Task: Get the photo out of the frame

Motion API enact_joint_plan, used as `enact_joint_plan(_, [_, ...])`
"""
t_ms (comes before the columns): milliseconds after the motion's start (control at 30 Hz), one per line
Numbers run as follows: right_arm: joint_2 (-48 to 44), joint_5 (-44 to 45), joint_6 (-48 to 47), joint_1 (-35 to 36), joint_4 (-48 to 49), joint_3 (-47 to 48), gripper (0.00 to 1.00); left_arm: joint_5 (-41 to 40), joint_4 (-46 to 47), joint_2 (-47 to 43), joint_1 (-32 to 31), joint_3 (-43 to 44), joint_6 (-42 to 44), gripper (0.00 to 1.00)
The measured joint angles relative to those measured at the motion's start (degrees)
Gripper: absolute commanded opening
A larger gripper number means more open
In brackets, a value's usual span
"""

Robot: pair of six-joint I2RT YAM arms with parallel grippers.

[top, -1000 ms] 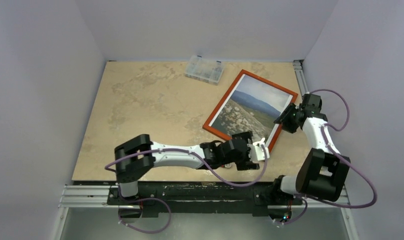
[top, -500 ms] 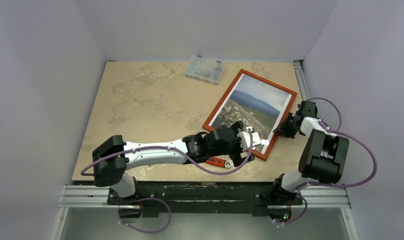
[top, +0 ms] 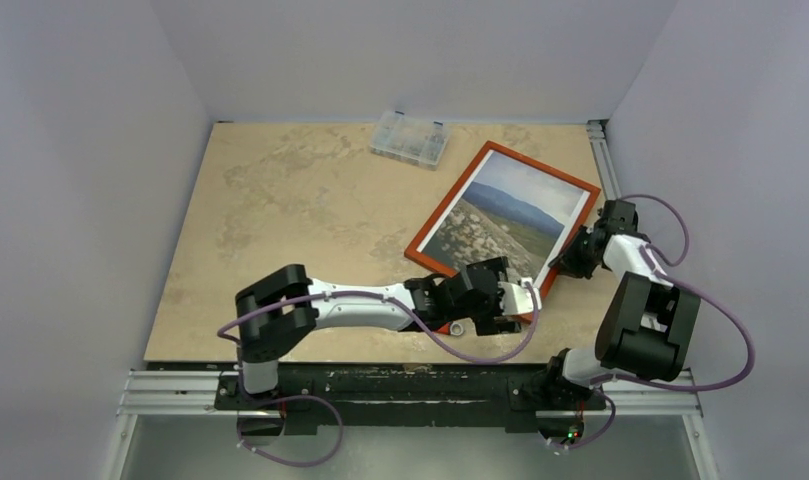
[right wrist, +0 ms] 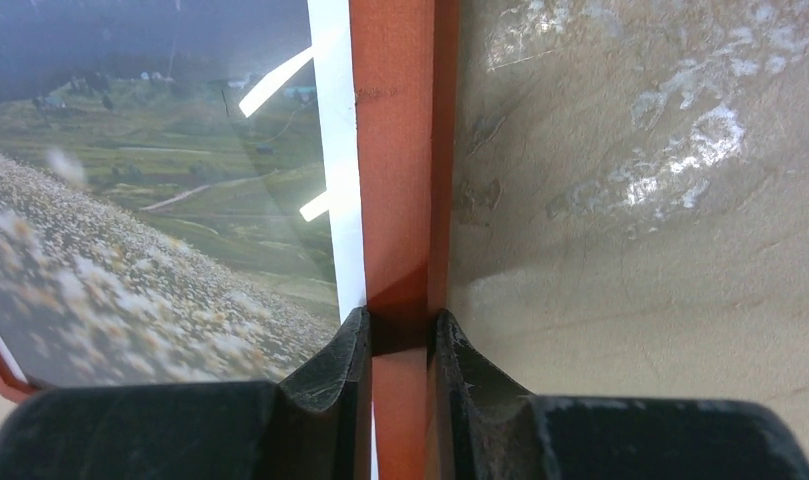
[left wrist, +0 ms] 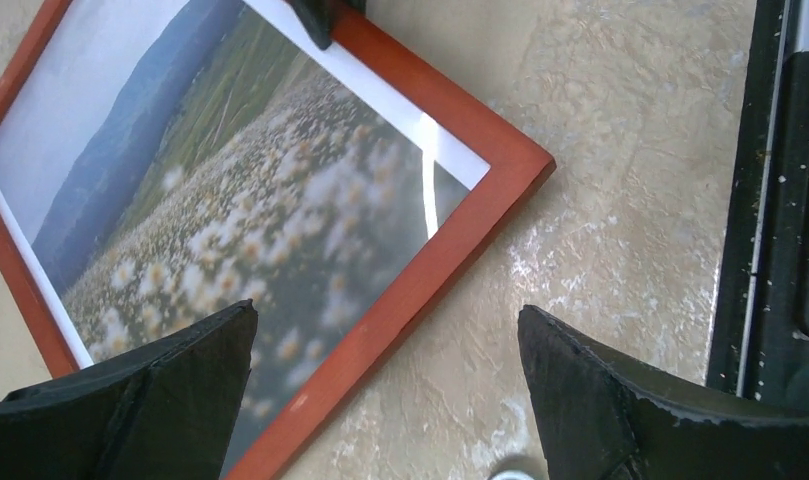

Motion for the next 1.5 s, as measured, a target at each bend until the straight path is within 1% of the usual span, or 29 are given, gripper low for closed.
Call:
enact_joint_plan(167, [0.0,-0.2,0.0,0.0,-3.5,2.4,0.00,-2.6,4.0,4.9,-2.9,1.5,8.8,1.00])
enact_joint_plan(400, [0.0,-0.8,0.1,0.0,-5.4,2.9,0.00,-6.1,11.1,10.5,-6.7,1.4,21.8,1.00])
enact_joint_plan(600, [0.1,-1.9,0.7,0.0,-6.7,3.6,0.00,-9.3,17.5,15.9,-7.1,1.5,29.5,0.93])
enact_joint_plan(667, [0.1,-1.9,0.9,0.0,-7.6,4.4,0.00,-11.2,21.0,18.0,-7.3,1.7,32.1,0.87])
enact_joint_plan(733, [0.1,-2.0,1.0,-0.1,-8.2,5.1,0.00,-12.4,23.2,18.8,-7.2,1.7,34.4,0.77])
enact_joint_plan(833, [0.1,-2.2,1.1,-0.1,-8.9,6.0,0.00,-17.0,29.1,22.4,-6.4,2.3,39.0,0.58])
enact_joint_plan(933, [0.1,-2.3,1.2,-0.1,-9.0,6.1,0.00,-22.3,35.4,29.4,-6.7,8.2,43.9,0.40])
enact_joint_plan(1033, [0.0,-2.3,1.2,0.0,-9.2,6.1,0.00,-25.4,39.1,31.7,-7.2,10.4,46.5,0.22])
enact_joint_plan(1067, [-0.3,-2.4,1.2,0.0,-9.4,6.5,0.14,-26.0,39.8,31.7,-7.2,10.4,47.8,0.14])
enact_joint_plan(1100, [-0.6,-2.5,1.2,0.0,-9.9,7.1,0.27,-26.6,40.2,31.7,-7.2,10.6,49.6,0.00])
enact_joint_plan(1133, [-1.2,-2.7,1.1,0.0,-10.7,8.1,0.38,-27.1,40.4,31.5,-7.1,10.8,51.5,0.00])
enact_joint_plan(1200, [-3.4,-2.2,0.6,0.5,-12.5,10.2,0.51,-28.9,41.7,31.3,-7.1,11.7,53.0,0.00])
enact_joint_plan(1300, [-7.3,-1.6,0.2,1.1,-14.3,13.6,0.65,-30.3,40.0,29.2,-7.4,11.5,52.1,0.00])
enact_joint_plan(1333, [-9.2,-1.2,0.0,1.2,-15.2,15.7,0.68,-31.0,38.7,28.2,-7.6,11.2,51.2,0.00])
enact_joint_plan(1433, [-13.5,-0.6,0.0,1.3,-16.5,21.0,0.70,-32.4,35.4,23.8,-8.3,9.6,47.7,0.00])
enact_joint_plan(1500, [-16.6,-0.5,0.1,1.4,-16.7,24.7,0.70,-33.6,32.3,19.2,-9.0,8.6,44.1,0.00])
